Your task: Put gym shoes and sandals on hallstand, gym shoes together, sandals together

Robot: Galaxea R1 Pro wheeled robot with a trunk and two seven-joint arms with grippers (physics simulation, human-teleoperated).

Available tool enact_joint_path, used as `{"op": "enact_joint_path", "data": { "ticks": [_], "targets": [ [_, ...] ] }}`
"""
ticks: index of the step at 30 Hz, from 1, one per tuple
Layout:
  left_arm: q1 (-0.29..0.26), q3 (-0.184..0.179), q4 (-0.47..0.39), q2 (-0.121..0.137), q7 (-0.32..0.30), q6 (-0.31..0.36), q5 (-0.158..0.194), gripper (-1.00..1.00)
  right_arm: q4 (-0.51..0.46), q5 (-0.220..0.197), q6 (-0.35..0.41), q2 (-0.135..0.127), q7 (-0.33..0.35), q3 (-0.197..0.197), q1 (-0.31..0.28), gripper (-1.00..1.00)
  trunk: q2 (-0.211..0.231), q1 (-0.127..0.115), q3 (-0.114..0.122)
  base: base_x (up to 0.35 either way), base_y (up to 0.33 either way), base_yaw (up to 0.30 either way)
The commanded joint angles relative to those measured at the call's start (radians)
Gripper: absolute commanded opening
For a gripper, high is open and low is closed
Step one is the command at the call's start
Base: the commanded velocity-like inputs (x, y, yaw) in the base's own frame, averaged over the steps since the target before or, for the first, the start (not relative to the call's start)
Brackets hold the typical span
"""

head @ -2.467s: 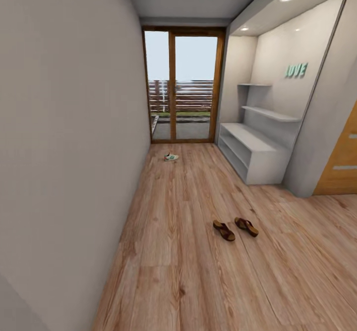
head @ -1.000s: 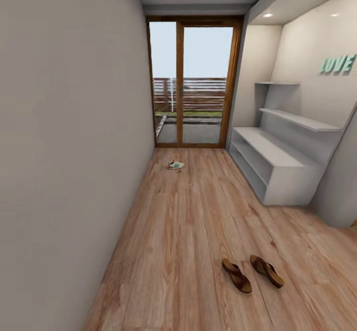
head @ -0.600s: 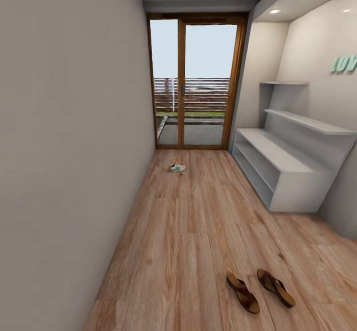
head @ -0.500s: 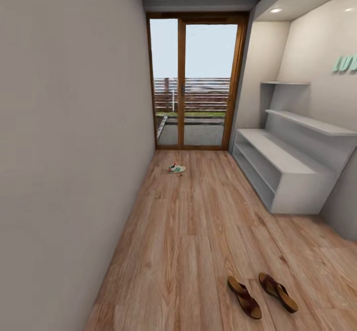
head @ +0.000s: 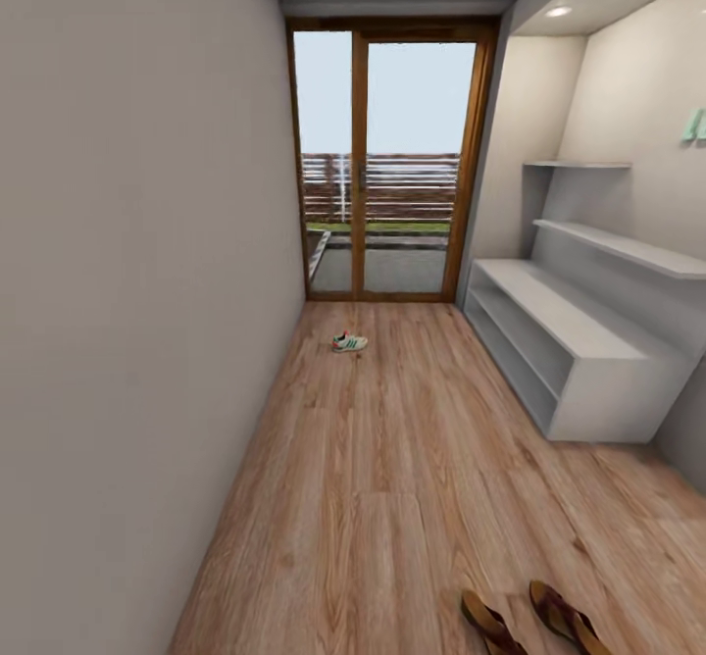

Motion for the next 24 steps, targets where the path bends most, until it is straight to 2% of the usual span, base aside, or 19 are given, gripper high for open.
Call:
{"op": "enact_joint_path", "data": {
  "ticks": [1,24],
  "targets": [
    [0.0,0.0,0.0,0.0,0.0,-0.003,0.0,1.0,-0.001,-0.003,0.0,0.0,0.0,-0.001,0.0,1.0,0.0,0.001,-0.001,0.349,0.0,0.0],
    [-0.001,-0.001,0.0,0.0,-0.002,-0.001,0.0,1.0,-0.001,-0.003,0.0,0.0,0.0,-0.001,0.0,1.0,0.0,0.001,-0.001,0.348,0.0,0.0]
  ]
}}
